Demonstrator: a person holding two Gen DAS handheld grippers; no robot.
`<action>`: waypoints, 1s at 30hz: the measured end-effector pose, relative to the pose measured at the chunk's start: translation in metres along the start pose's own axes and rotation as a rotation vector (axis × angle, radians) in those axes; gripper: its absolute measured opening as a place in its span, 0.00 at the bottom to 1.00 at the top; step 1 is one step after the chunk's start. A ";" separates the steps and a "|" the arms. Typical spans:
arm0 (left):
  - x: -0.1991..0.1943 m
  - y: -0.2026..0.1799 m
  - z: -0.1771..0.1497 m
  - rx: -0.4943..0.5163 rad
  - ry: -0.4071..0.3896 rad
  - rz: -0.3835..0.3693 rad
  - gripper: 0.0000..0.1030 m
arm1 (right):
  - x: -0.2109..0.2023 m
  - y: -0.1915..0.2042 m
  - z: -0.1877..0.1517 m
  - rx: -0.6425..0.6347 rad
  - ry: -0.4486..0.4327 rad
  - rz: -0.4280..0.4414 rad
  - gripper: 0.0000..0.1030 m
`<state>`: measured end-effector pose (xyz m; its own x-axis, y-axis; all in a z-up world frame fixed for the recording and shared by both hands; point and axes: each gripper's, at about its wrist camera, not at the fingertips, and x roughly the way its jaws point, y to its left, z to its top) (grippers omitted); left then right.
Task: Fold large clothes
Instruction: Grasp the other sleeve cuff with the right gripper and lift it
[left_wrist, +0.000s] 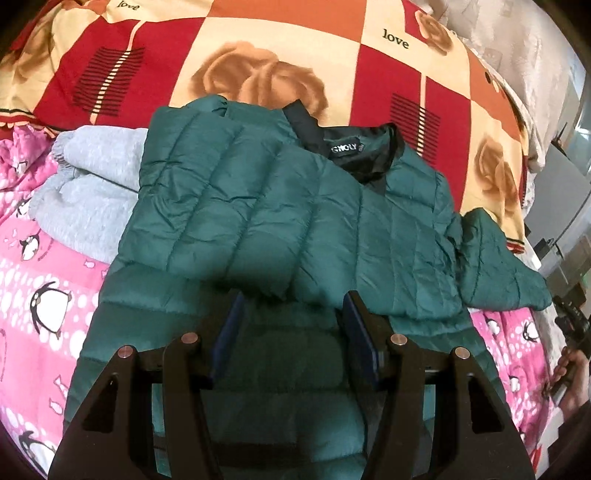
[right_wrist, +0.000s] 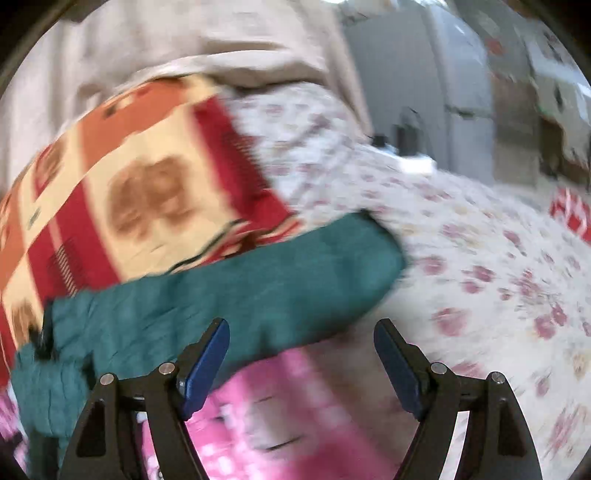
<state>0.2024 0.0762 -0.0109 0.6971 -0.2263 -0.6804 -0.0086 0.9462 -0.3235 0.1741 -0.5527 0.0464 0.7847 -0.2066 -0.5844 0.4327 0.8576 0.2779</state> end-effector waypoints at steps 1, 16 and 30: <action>0.000 0.002 0.001 -0.003 0.004 0.001 0.54 | 0.005 -0.008 0.004 0.026 0.017 0.013 0.77; 0.009 0.031 0.009 -0.015 0.005 0.105 0.54 | 0.070 -0.029 0.027 0.131 0.028 0.138 0.64; -0.009 0.064 0.000 0.025 -0.001 0.420 0.54 | -0.006 0.072 0.023 -0.064 -0.079 0.142 0.19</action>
<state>0.1957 0.1391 -0.0254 0.6378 0.1802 -0.7489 -0.2743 0.9617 -0.0021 0.2107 -0.5005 0.0878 0.8694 -0.1158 -0.4803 0.2882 0.9085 0.3025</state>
